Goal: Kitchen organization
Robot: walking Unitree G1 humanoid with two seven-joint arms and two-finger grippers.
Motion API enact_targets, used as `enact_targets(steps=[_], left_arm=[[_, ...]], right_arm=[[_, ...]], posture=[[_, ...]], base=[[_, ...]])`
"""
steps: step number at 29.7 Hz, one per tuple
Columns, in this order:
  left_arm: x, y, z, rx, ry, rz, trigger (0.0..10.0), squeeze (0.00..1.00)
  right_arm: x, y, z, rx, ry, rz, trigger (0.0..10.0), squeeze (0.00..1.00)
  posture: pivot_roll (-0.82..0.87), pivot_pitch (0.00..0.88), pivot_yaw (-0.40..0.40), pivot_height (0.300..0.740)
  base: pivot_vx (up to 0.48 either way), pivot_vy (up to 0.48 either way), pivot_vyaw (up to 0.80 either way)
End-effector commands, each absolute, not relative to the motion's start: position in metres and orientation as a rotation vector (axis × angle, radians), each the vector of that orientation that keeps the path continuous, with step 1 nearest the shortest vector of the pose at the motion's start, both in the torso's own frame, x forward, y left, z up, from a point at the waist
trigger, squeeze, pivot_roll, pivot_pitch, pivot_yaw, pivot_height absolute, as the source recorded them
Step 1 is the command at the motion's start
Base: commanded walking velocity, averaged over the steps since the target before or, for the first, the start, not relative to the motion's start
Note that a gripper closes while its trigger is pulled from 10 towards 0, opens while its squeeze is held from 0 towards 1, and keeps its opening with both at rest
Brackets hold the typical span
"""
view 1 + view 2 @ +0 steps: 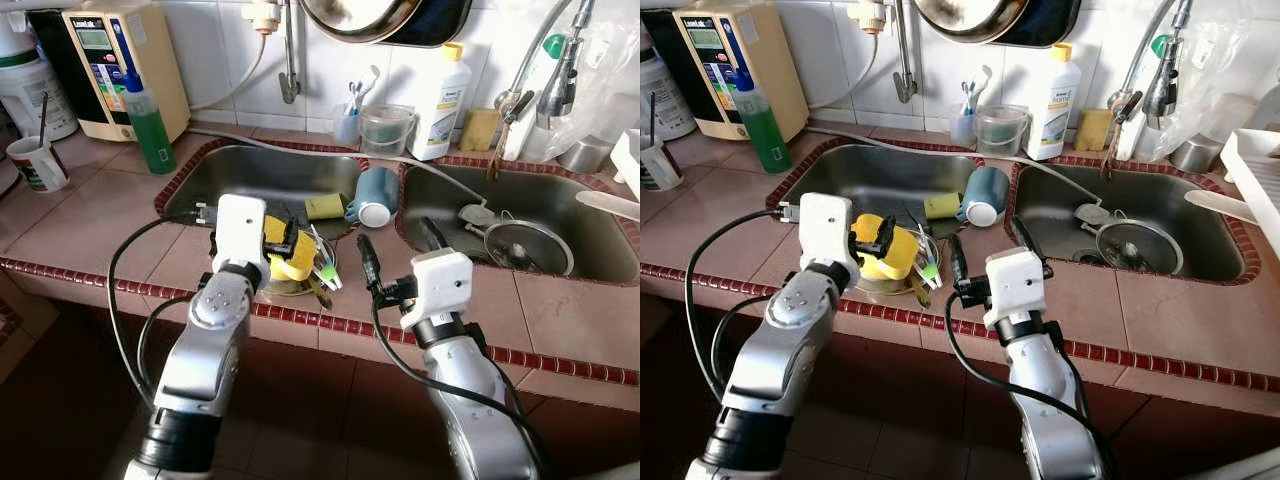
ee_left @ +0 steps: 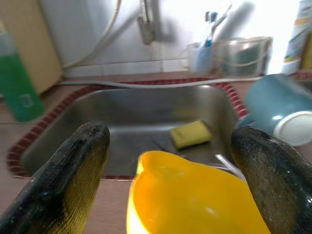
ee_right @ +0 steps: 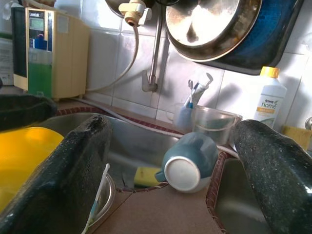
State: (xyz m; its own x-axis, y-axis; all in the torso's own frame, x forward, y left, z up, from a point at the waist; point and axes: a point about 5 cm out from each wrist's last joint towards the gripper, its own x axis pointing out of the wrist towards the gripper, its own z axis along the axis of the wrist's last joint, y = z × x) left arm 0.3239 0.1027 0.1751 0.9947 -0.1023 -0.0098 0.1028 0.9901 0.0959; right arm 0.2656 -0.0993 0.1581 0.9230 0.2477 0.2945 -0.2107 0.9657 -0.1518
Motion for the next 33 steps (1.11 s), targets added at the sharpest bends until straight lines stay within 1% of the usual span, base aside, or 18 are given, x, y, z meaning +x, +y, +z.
enact_targets(steps=[1,5,7,11,16,21,22,26,29,31,33], left_arm=[[0.327,0.099,0.176,0.141,0.043,-0.068,10.0,0.00],[0.330,0.097,0.177,0.170,0.078,-0.045,10.0,0.00],[0.331,0.096,0.177,0.190,0.093,-0.040,10.0,0.00],[0.331,0.096,0.175,0.207,0.108,-0.037,10.0,0.00],[0.330,0.097,0.174,0.227,0.129,-0.024,10.0,0.00],[0.330,0.099,0.174,0.237,0.133,-0.019,10.0,0.00],[0.330,0.100,0.175,0.240,0.132,-0.017,10.0,0.00],[0.331,0.104,0.174,0.251,0.138,-0.014,10.0,0.00],[0.332,0.106,0.173,0.268,0.156,-0.006,10.0,0.00],[0.333,0.108,0.171,0.321,0.181,0.010,10.0,0.00],[0.333,0.108,0.168,0.334,0.203,0.014,10.0,0.00]], right_arm=[[0.267,-0.099,0.169,-0.105,-0.349,0.219,10.0,0.00],[0.265,-0.095,0.170,-0.080,-0.339,0.203,10.0,0.00],[0.263,-0.090,0.165,-0.071,-0.302,0.213,10.0,0.00],[0.259,-0.084,0.160,-0.066,-0.269,0.250,10.0,0.00],[0.251,-0.078,0.151,-0.046,-0.191,0.349,10.0,0.00],[0.243,-0.078,0.145,-0.093,-0.166,0.414,10.0,0.00],[0.239,-0.078,0.145,-0.093,-0.157,0.464,10.0,0.00],[0.230,-0.079,0.144,-0.104,-0.151,0.546,10.0,0.00],[0.228,-0.082,0.142,-0.118,-0.144,0.549,10.0,0.00],[0.227,-0.084,0.144,-0.127,-0.142,0.552,10.0,0.00],[0.227,-0.085,0.144,-0.132,-0.143,0.551,10.0,0.00]], posture=[[-0.26,0.000,0.049,0.740],[-0.26,0.000,0.054,0.740],[-0.26,0.000,0.056,0.740],[-0.27,0.000,0.055,0.740],[-0.26,0.000,0.049,0.740],[-0.26,0.000,0.049,0.740],[-0.26,0.000,0.044,0.740],[-0.26,0.000,0.042,0.740],[-0.26,0.000,0.042,0.740],[-0.27,0.000,0.046,0.740],[-0.27,0.000,0.046,0.740]], base=[[0.000,0.000,0.00],[0.000,0.000,0.00],[0.000,0.000,0.00],[0.000,0.000,0.00],[0.000,0.000,0.00],[0.000,0.000,0.00],[0.000,0.000,0.00],[0.000,0.000,0.00],[0.000,0.000,0.00],[0.000,0.000,0.00],[0.000,0.000,0.00]])
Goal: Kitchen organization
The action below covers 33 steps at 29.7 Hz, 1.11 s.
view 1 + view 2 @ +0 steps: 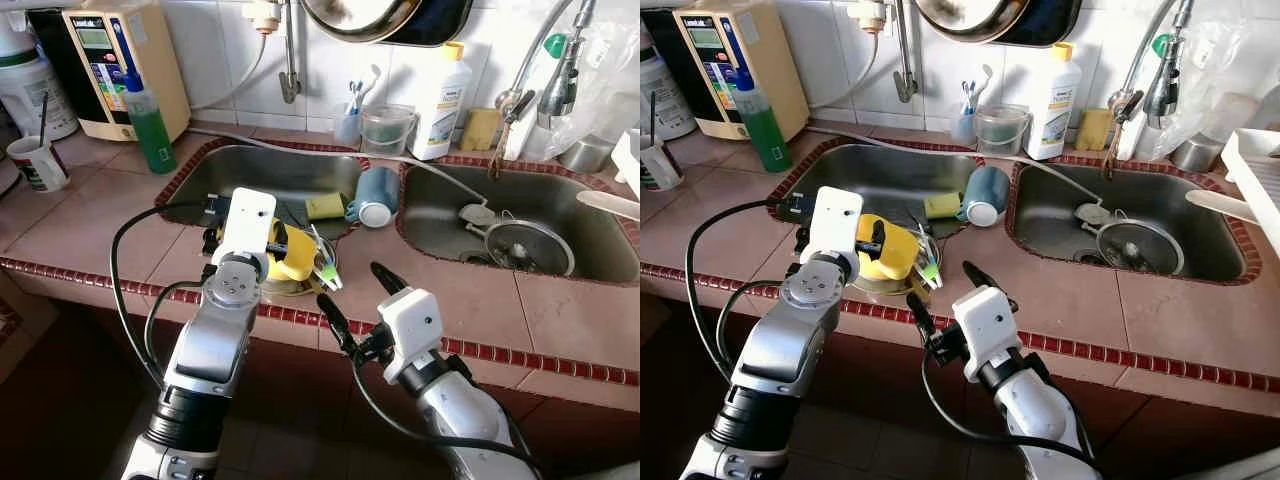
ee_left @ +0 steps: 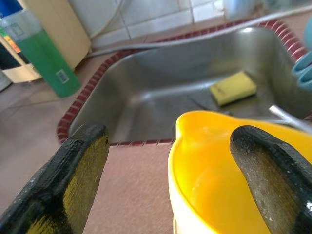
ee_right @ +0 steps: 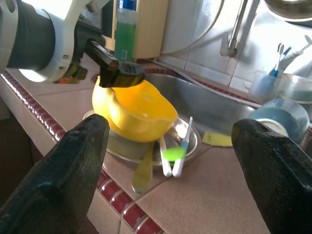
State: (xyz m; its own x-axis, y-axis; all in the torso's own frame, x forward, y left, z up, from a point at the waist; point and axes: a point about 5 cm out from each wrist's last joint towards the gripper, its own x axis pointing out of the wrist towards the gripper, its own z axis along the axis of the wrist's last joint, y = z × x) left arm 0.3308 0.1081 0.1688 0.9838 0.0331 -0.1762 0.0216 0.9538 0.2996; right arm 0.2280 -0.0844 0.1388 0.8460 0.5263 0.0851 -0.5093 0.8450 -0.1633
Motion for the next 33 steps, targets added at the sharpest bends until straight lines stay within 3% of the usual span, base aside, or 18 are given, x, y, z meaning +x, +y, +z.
enact_targets(steps=[1,13,14,16,17,18,19,20,33], left_arm=[[0.333,0.107,0.167,0.333,0.217,0.015,10.0,0.00],[0.331,0.099,0.155,0.352,0.307,-0.009,10.0,0.00],[0.330,0.098,0.155,0.353,0.314,-0.019,7.2,0.00],[0.330,0.097,0.154,0.353,0.319,-0.025,7.2,0.00],[0.330,0.097,0.154,0.353,0.321,-0.026,4.8,0.00],[0.330,0.097,0.155,0.355,0.320,-0.026,3.8,0.00],[0.330,0.097,0.155,0.357,0.318,-0.026,3.8,0.00],[0.330,0.099,0.157,0.389,0.298,-0.004,0.0,0.00],[0.331,0.098,0.160,0.379,0.300,-0.014,0.0,0.00]], right_arm=[[0.227,-0.085,0.145,-0.133,-0.143,0.552,10.0,0.00],[0.228,-0.084,0.147,-0.136,-0.156,0.536,10.0,0.00],[0.228,-0.084,0.147,-0.136,-0.158,0.532,10.0,0.00],[0.229,-0.084,0.147,-0.136,-0.159,0.530,10.0,0.00],[0.229,-0.084,0.148,-0.136,-0.160,0.529,10.0,0.00],[0.229,-0.083,0.148,-0.136,-0.161,0.529,10.0,0.00],[0.229,-0.083,0.148,-0.136,-0.162,0.529,10.0,0.00],[0.230,-0.082,0.148,-0.135,-0.162,0.528,10.0,0.00],[0.233,-0.084,0.149,-0.147,-0.169,0.502,10.0,0.00]], posture=[[-0.27,0.000,0.048,0.740],[-0.28,0.000,0.057,0.740],[-0.28,0.000,0.057,0.740],[-0.28,0.000,0.057,0.740],[-0.28,0.000,0.057,0.740],[-0.27,0.000,0.058,0.740],[-0.27,0.000,0.058,0.740],[-0.27,0.000,0.058,0.740],[-0.27,0.000,0.063,0.740]], base=[[0.000,0.000,0.00],[0.000,0.000,0.00],[0.000,0.000,0.00],[0.000,0.000,0.00],[0.000,0.000,0.00],[0.000,0.000,0.00],[0.000,0.000,0.00],[0.000,0.000,0.00],[0.000,0.000,0.00]])
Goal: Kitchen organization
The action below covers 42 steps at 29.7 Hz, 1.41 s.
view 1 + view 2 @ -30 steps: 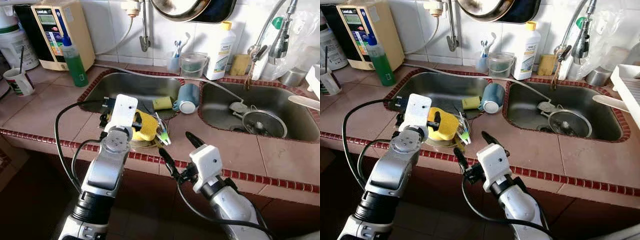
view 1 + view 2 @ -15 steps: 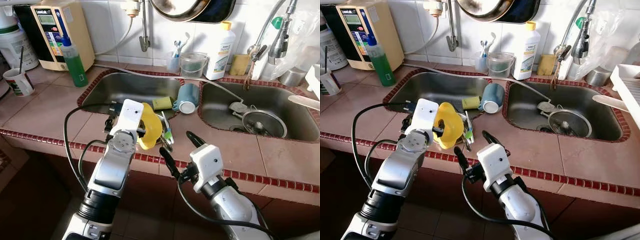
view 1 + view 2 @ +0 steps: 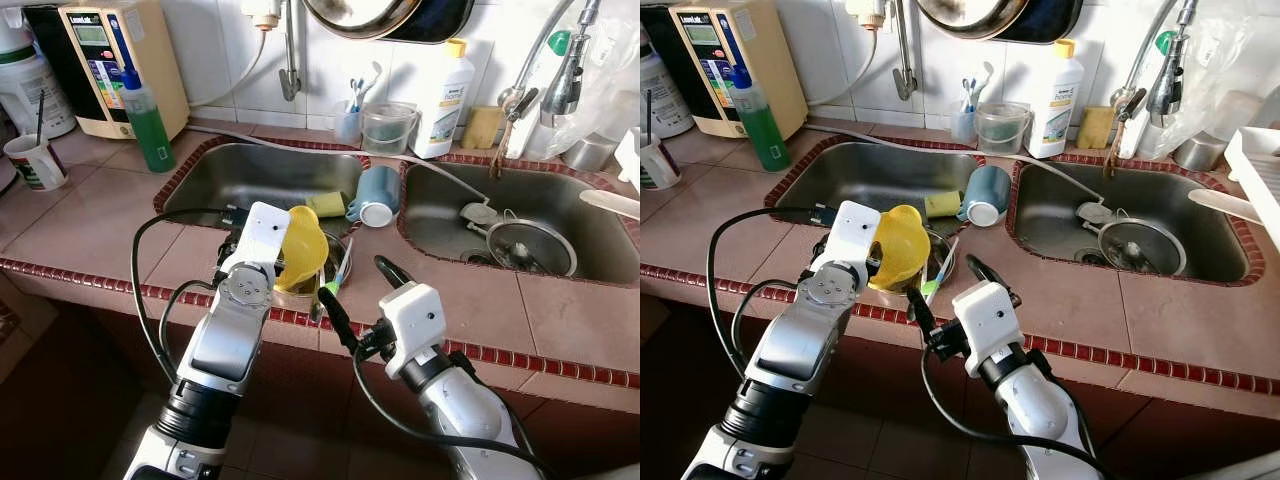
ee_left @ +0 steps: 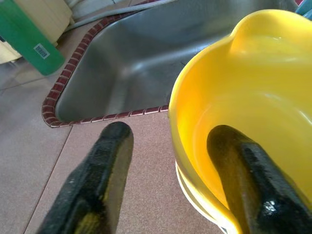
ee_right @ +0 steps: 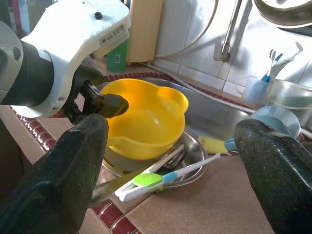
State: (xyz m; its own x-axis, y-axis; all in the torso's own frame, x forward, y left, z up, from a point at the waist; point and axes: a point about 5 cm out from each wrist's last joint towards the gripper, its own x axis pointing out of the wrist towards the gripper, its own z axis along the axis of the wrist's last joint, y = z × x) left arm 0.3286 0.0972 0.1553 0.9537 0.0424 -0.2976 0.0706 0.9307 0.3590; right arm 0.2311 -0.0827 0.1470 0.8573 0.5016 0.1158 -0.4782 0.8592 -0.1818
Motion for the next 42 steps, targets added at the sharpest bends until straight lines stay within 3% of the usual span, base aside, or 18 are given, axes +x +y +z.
enact_targets(steps=[1,42], left_arm=[[0.3307,0.0985,0.1608,0.380,0.297,-0.013,0.0,0.00],[0.3325,0.0919,0.1635,0.368,0.302,-0.052,0.0,0.00]], right_arm=[[0.2330,-0.0838,0.1487,-0.150,-0.170,0.497,10.0,0.00],[0.2408,-0.0813,0.1522,-0.153,-0.187,0.480,10.0,0.00]], posture=[[-0.27,0.000,0.063,0.740],[-0.27,0.000,0.065,0.740]], base=[[0.000,0.000,0.00],[0.000,0.000,0.00]])
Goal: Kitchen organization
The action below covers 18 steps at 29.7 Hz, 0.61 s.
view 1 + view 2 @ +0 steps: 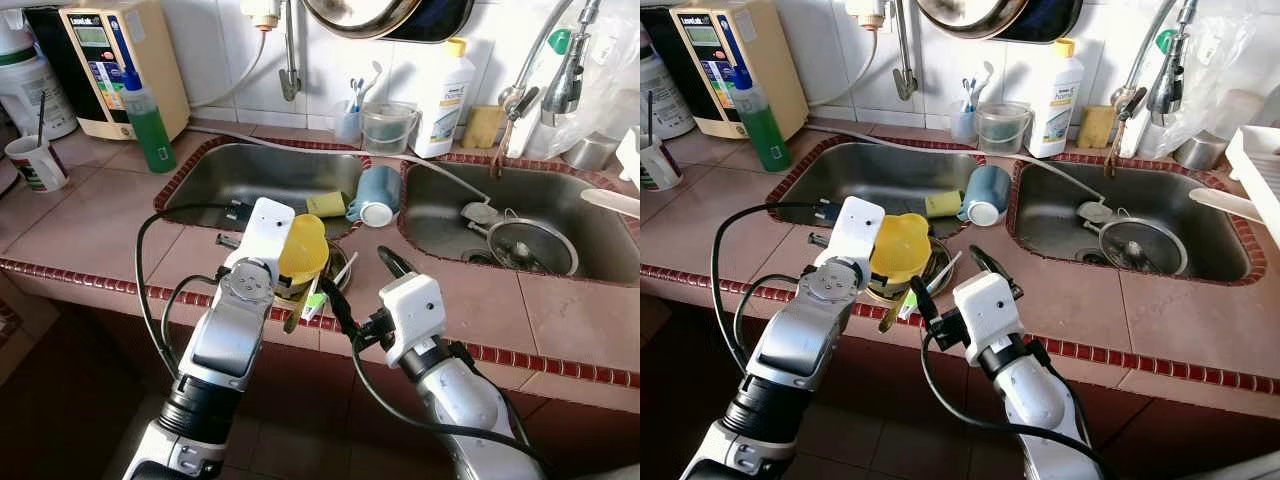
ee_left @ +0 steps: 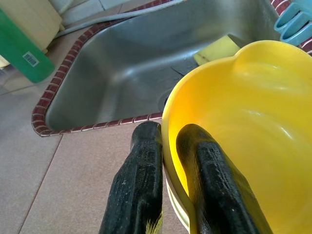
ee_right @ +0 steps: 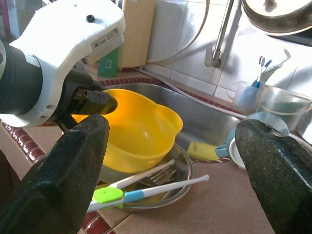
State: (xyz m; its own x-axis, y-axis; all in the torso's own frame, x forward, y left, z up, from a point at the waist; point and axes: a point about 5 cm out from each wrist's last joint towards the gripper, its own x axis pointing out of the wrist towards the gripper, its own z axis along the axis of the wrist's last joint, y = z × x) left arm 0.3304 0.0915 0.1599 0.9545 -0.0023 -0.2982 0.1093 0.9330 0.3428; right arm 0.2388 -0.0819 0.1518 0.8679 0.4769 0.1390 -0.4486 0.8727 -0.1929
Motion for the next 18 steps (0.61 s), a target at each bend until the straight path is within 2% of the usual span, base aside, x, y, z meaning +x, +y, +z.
enact_targets(steps=[1,18], left_arm=[[0.3325,0.0917,0.1635,0.366,0.302,-0.052,0.0,0.00],[0.3321,0.0872,0.1657,0.349,0.283,-0.054,0.0,0.00]], right_arm=[[0.2410,-0.0813,0.1522,-0.153,-0.187,0.480,10.0,0.00],[0.2422,-0.0806,0.1534,-0.161,-0.196,0.486,10.0,0.00]], posture=[[-0.27,0.000,0.064,0.740],[-0.27,0.000,0.053,0.740]], base=[[0.000,0.000,0.00],[0.000,0.000,0.00]])
